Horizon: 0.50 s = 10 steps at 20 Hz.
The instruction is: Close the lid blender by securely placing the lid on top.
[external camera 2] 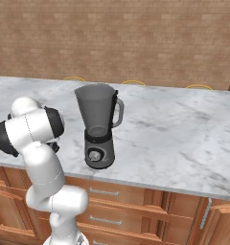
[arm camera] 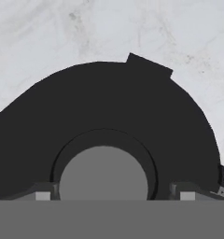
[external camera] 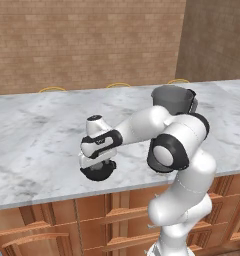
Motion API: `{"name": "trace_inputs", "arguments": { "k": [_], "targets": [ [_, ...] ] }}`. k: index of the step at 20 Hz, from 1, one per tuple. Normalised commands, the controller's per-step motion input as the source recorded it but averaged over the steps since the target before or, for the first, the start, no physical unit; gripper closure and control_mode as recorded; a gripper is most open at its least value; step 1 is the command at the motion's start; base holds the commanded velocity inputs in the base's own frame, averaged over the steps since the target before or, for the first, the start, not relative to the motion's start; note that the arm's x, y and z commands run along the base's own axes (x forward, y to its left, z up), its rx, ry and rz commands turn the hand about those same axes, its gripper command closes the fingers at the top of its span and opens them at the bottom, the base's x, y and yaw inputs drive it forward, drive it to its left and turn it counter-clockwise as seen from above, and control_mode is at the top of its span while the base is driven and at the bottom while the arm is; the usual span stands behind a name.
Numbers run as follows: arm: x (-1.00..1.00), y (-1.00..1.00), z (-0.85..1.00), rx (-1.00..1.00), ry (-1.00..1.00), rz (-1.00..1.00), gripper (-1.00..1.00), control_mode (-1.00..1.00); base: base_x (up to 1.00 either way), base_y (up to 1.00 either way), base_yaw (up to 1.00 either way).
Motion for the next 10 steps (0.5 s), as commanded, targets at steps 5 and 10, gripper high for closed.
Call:
{"name": "trace_inputs", "arguments": {
  "k": [5, 10],
  "targets": [
    [0.00, 0.01, -0.24, 0.00, 0.00, 0.00, 1.00, -1.00, 0.00, 0.00, 0.00],
    [0.00, 0.00, -0.09, 0.01, -0.02, 0.00, 1.00, -1.00, 0.00, 0.00, 0.00]
  ]
}}
